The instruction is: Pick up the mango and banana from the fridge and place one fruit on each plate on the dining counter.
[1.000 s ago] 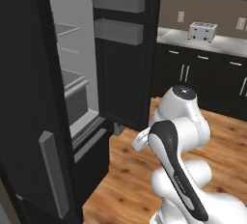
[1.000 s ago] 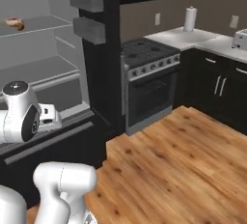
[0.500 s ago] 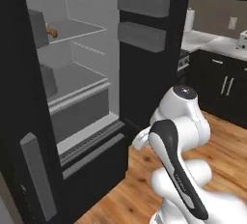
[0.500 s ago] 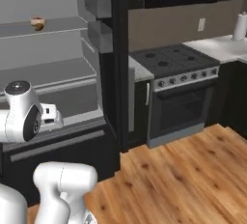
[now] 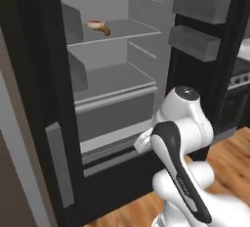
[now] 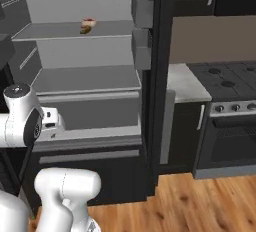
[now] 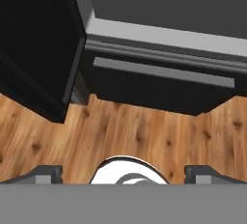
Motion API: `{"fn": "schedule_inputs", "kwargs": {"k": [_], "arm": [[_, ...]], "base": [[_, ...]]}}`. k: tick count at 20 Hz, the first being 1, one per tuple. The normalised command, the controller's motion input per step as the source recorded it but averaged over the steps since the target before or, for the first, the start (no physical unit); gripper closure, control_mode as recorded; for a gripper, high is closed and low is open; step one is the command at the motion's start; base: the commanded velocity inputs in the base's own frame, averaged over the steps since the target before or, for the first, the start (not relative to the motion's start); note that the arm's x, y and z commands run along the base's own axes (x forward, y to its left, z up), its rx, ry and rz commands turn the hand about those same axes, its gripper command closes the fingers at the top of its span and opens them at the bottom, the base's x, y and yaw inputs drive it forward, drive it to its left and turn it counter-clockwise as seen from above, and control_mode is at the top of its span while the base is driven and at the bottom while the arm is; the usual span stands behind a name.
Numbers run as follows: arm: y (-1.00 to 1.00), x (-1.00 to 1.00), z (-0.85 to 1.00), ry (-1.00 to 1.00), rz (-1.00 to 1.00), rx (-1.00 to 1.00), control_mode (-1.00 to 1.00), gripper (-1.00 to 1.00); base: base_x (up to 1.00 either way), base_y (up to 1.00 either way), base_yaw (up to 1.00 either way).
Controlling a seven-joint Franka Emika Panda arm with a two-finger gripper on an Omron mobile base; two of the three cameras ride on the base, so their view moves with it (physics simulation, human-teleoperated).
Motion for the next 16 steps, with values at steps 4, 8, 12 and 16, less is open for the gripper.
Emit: {"fn": "schedule_inputs", "kwargs": {"k": [4, 8, 12, 16], "arm": [[0.00, 0.00, 0.00, 0.00, 0.00, 0.00, 1.00, -1.00], [0.00, 0.00, 0.00, 0.00, 0.00, 0.00, 1.00, -1.00], [0.00, 0.00, 0.00, 0.00, 0.00, 0.00, 1.00, -1.00], [0.00, 0.00, 0.00, 0.00, 0.00, 0.00, 1.00, -1.00]], "base": [[0.68, -0.35, 0.19], [0.68, -0.16, 0.27], [0.56, -0.10, 0.43], [0.56, -0.26, 0.25]]}}
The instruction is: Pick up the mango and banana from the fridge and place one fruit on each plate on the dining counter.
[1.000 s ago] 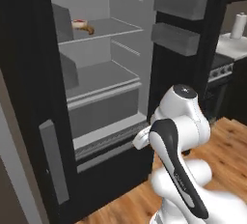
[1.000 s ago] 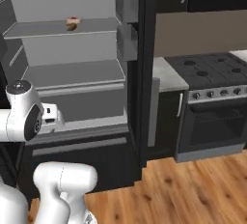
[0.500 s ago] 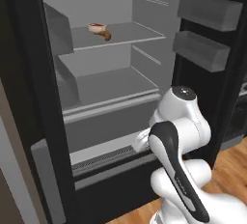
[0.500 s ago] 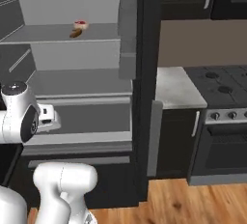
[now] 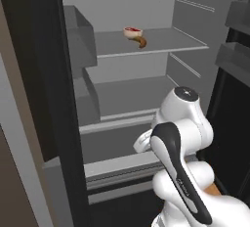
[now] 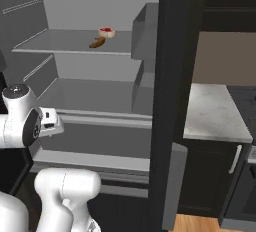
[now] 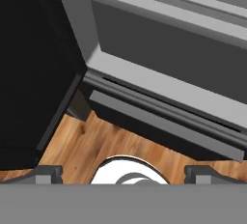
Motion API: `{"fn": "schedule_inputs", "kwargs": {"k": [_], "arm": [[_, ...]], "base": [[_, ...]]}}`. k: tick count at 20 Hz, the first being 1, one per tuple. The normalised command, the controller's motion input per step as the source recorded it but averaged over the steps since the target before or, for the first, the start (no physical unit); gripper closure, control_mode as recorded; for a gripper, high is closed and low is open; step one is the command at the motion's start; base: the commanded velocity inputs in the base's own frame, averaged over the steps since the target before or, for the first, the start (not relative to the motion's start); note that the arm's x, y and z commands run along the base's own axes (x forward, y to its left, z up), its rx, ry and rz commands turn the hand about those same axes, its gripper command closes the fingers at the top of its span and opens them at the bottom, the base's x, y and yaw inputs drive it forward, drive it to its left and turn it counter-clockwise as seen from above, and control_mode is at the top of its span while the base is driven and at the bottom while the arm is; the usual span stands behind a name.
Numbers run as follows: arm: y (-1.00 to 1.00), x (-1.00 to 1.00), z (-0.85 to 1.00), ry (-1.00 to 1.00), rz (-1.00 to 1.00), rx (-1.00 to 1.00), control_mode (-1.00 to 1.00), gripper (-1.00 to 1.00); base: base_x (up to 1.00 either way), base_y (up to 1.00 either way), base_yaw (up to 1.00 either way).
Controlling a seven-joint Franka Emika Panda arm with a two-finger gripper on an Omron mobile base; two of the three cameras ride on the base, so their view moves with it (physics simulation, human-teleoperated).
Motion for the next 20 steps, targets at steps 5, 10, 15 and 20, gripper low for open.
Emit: {"fn": "schedule_inputs", "kwargs": {"k": [5, 10, 15, 20], "arm": [[0.00, 0.00, 0.00, 0.00, 0.00, 0.00, 1.00, -1.00], [0.00, 0.00, 0.00, 0.00, 0.00, 0.00, 1.00, -1.00], [0.00, 0.00, 0.00, 0.00, 0.00, 0.00, 1.00, -1.00], [-0.03, -0.05, 0.05, -0.09, 0.00, 0.02, -1.00, -1.00]], "base": [[0.29, -0.15, 0.02], [0.00, 0.00, -0.01], [0.00, 0.00, 0.00], [-0.03, -0.01, 0.00]]}}
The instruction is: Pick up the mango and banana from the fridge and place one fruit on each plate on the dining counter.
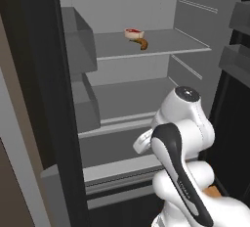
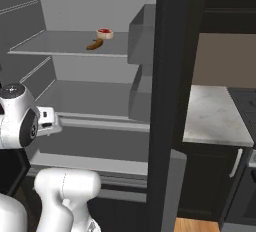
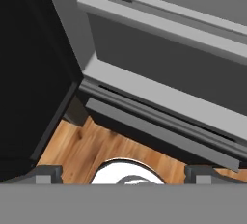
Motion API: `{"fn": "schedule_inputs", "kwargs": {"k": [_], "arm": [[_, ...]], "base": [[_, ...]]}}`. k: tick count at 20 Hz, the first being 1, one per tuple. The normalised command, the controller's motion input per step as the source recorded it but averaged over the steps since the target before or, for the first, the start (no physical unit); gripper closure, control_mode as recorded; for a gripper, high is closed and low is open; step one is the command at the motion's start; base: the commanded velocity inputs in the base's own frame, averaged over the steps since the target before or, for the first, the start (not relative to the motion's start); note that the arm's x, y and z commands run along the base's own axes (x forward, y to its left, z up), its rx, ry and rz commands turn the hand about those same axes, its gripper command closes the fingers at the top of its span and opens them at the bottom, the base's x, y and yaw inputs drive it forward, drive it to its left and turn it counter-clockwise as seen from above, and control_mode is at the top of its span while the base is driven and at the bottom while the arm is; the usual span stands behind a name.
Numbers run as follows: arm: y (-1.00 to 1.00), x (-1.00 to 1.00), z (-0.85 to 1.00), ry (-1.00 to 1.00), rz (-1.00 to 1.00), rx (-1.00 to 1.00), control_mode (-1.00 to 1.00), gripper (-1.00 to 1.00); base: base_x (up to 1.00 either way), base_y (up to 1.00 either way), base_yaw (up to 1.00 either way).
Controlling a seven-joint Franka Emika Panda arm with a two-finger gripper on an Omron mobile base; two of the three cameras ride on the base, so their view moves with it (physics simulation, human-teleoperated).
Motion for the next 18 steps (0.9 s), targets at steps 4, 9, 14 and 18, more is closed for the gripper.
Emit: {"fn": "schedule_inputs", "kwargs": {"k": [4, 9, 14, 18], "arm": [[-0.10, -0.14, 0.27, -0.38, -0.03, 0.09, -1.00, -1.00], [-0.01, -0.12, 0.45, -0.37, -0.06, 0.06, -1.00, -1.00], [-0.18, 0.02, 0.48, -0.21, -0.31, 0.07, -1.00, -1.00], [-0.38, 0.12, 0.49, -0.12, -0.20, 0.21, -1.00, -1.00]], "base": [[0.00, 0.00, 0.00], [0.00, 0.00, 0.00], [0.00, 0.00, 0.00], [0.00, 0.00, 0.00]]}}
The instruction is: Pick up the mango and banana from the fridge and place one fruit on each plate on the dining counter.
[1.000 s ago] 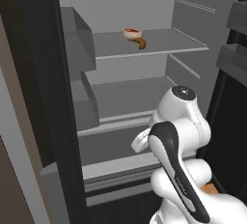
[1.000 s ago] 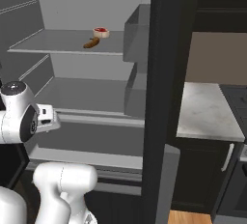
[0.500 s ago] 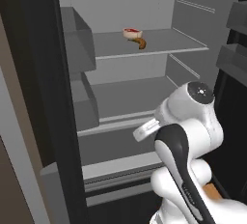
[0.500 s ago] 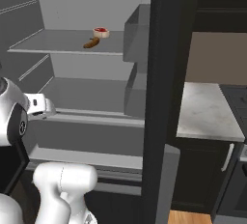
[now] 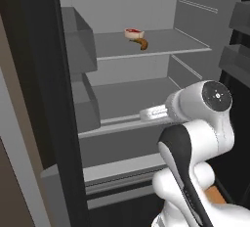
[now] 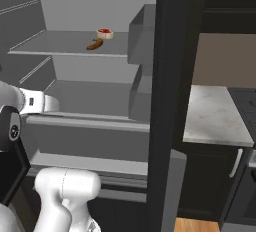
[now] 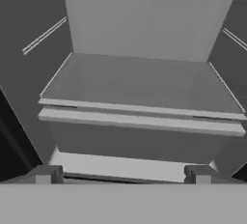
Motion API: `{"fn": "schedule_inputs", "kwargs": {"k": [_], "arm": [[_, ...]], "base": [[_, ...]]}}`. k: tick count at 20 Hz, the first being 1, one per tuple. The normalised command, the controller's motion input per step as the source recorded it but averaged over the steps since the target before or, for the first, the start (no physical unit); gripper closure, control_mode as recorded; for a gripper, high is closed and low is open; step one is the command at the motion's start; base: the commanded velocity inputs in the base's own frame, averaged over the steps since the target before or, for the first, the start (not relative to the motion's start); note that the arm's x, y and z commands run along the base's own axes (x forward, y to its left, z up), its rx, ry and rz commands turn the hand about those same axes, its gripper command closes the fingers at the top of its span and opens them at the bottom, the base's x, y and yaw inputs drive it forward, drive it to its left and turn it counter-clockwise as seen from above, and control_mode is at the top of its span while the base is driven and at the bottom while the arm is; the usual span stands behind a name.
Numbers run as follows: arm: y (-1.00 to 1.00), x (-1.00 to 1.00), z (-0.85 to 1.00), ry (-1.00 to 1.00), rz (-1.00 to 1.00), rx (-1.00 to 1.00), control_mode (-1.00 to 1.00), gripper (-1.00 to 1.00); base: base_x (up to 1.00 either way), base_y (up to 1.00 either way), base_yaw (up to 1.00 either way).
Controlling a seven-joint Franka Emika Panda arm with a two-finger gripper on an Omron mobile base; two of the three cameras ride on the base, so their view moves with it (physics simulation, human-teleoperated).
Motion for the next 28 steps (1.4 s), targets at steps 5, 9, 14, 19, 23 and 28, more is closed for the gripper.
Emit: {"fn": "schedule_inputs", "kwargs": {"k": [5, 9, 14, 19, 23, 28], "arm": [[-0.39, 0.15, 0.51, -0.03, 0.00, 0.27, -1.00, -1.00], [-0.30, 0.05, 0.49, -0.01, 0.10, 0.30, -1.00, -1.00], [-0.23, 0.07, 0.50, -0.01, 0.13, 0.16, -1.00, -1.00], [-0.05, 0.25, 0.51, 0.00, 0.05, -0.01, -1.00, -1.00], [-0.01, 0.25, 0.47, 0.03, 0.01, -0.08, -1.00, -1.00], [-0.05, 0.40, 0.17, -0.02, 0.00, -0.03, -1.00, -1.00]], "base": [[0.00, 0.00, 0.00], [0.00, 0.00, 0.00], [0.00, 0.00, 0.00], [0.00, 0.00, 0.00], [0.00, 0.00, 0.00], [0.00, 0.00, 0.00]]}}
